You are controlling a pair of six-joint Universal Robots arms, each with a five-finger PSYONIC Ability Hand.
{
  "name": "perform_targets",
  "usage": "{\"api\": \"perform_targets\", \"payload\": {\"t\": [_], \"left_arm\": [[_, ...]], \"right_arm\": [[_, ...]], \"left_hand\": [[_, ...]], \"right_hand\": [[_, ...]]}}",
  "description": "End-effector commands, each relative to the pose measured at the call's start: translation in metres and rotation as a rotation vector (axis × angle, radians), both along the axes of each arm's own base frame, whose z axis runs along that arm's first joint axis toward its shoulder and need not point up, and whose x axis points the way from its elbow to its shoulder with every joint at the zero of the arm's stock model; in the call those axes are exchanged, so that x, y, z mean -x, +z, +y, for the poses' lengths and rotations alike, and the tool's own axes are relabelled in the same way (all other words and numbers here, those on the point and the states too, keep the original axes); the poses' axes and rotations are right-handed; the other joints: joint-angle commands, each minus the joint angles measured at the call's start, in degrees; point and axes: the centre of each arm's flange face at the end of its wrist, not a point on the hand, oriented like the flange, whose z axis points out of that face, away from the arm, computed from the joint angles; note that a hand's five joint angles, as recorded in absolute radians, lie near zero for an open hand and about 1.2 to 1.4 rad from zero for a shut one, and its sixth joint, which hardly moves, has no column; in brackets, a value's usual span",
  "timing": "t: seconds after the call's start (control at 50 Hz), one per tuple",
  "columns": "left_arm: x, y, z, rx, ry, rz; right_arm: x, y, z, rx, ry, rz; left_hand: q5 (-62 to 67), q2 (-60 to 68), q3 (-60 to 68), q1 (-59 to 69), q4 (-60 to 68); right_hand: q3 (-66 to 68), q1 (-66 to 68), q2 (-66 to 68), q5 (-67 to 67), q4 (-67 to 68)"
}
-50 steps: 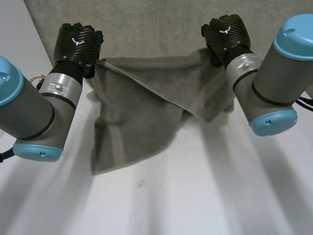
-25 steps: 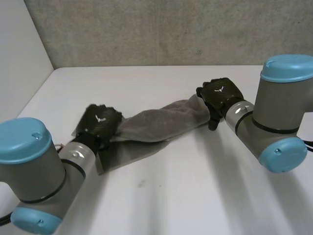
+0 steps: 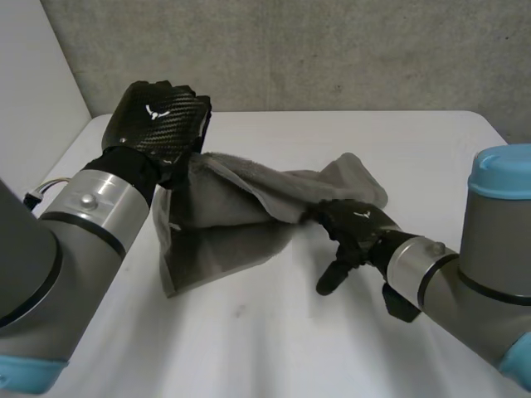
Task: Fold the towel.
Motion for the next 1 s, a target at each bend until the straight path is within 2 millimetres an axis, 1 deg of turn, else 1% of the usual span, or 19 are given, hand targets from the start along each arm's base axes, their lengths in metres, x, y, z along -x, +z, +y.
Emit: {"api": "perform_targets", "payload": {"t": [0.02, 0.18, 0.22, 0.3, 0.36, 0.4, 0.44, 0.48, 0.54, 0.6, 0.64, 0.68, 0.7, 0.72, 0.8, 0.84, 0.86, 0.92, 1.0], "left_arm": [[-0.002, 0.012, 0.031, -0.017, -0.056, 0.041], [-0.012, 0.029, 0.052, 0.026, -0.076, 0.081], [-0.014, 0.032, 0.055, 0.037, -0.078, 0.089], [-0.014, 0.031, 0.054, 0.033, -0.076, 0.086], [-0.013, 0.028, 0.053, 0.026, -0.073, 0.081], [-0.012, 0.015, 0.046, -0.018, -0.061, 0.068], [-0.009, 0.005, 0.041, -0.05, -0.059, 0.06], [-0.009, -0.001, 0.036, -0.073, -0.05, 0.055], [-0.011, -0.016, 0.02, -0.127, -0.012, 0.053], [-0.011, -0.023, 0.014, -0.148, 0.001, 0.045], [-0.012, -0.041, 0.005, -0.199, 0.025, 0.017], [-0.015, -0.057, 0.007, -0.252, 0.029, -0.002], [-0.015, -0.057, 0.007, -0.253, 0.029, -0.002], [-0.017, -0.064, 0.009, -0.28, 0.031, -0.006], [-0.019, -0.082, 0.011, -0.356, 0.042, 0.003], [-0.021, -0.103, 0.009, -0.449, 0.061, 0.023], [-0.021, -0.103, 0.009, -0.449, 0.061, 0.023], [-0.02, -0.132, 0.009, -0.548, 0.065, -0.003], [-0.019, -0.144, 0.01, -0.585, 0.051, -0.022]], "right_arm": [[-0.026, -0.014, -0.025, 0.08, -0.023, -0.045], [-0.047, -0.026, -0.052, 0.124, -0.087, -0.037], [-0.063, -0.033, -0.052, 0.127, -0.056, -0.044], [-0.083, -0.046, -0.048, 0.127, -0.02, -0.05], [-0.086, -0.051, -0.05, 0.121, -0.018, -0.051], [-0.09, -0.057, -0.052, 0.114, -0.019, -0.058], [-0.095, -0.069, -0.055, 0.096, -0.026, -0.071], [-0.096, -0.074, -0.057, 0.087, -0.037, -0.08], [-0.098, -0.085, -0.064, 0.074, -0.071, -0.091], [-0.097, -0.084, -0.064, 0.08, -0.072, -0.088], [-0.093, -0.065, -0.066, 0.116, -0.073, -0.091], [-0.085, -0.039, -0.065, 0.181, -0.069, -0.085], [-0.085, -0.039, -0.065, 0.181, -0.069, -0.085], [-0.079, -0.028, -0.066, 0.218, -0.068, -0.066], [-0.054, -0.005, -0.077, 0.314, -0.091, 0.02], [-0.042, 0.005, -0.076, 0.349, -0.093, 0.073], [-0.042, 0.005, -0.076, 0.349, -0.093, 0.073], [-0.02, 0.01, -0.07, 0.351, -0.102, 0.165], [-0.008, 0.012, -0.068, 0.352, -0.111, 0.198]], "left_hand": [[10.3, 10.2, 10.3, 10.5, 10.2], [10.3, 10.2, 10.3, 10.5, 10.2], [10.3, 10.2, 10.3, 10.5, 10.2], [10.3, 10.2, 10.3, 10.5, 10.2], [10.3, 10.2, 10.3, 10.5, 10.2], [10.3, 10.2, 10.3, 10.5, 10.2], [10.3, 10.2, 10.3, 10.5, 10.2], [10.3, 10.2, 10.3, 10.5, 10.2], [10.3, 10.2, 10.3, 10.5, 10.2], [10.3, 10.2, 10.3, 10.5, 10.2], [10.3, 10.2, 10.3, 10.5, 10.2], [-40.8, -40.9, -40.8, -40.7, -40.9], [-41.1, -41.2, -41.1, -40.9, -41.2], [-59.7, -59.8, -59.7, -59.5, -59.8], [-58.6, -58.7, -58.6, -58.4, -58.7], [-58.6, -58.7, -58.6, -58.4, -58.7], [-58.6, -58.7, -58.6, -58.4, -58.7], [-58.1, -58.2, -58.1, -57.9, -58.2], [-56.1, -56.2, -56.1, -55.9, -56.2]], "right_hand": [[-8.7, -6.7, -9.4, -8.7, -8.6], [-8.7, -6.7, -9.4, -8.7, -8.6], [-8.7, -6.7, -9.4, -8.7, -8.6], [-8.7, -6.7, -9.4, -8.7, -8.6], [-8.7, -6.7, -9.4, -8.7, -8.6], [-5.2, -3.3, -6.0, -5.3, -5.2], [14.0, 16.0, 13.3, 14.0, 14.1], [20.2, 22.1, 19.4, 20.1, 20.2], [59.0, 61.0, 58.3, 59.0, 59.1], [61.3, 63.3, 60.6, 61.3, 61.4], [61.3, 63.3, 60.6, 61.3, 61.4], [61.3, 63.3, 60.6, 61.3, 61.4], [61.3, 63.3, 60.6, 61.3, 61.4], [61.3, 63.3, 60.6, 61.3, 61.4], [61.3, 63.3, 60.6, 61.3, 61.4], [61.3, 63.3, 60.6, 61.3, 61.4], [61.3, 63.3, 60.6, 61.3, 61.4], [61.3, 63.3, 60.6, 61.3, 61.4], [61.3, 63.3, 60.6, 61.3, 61.4]]}}
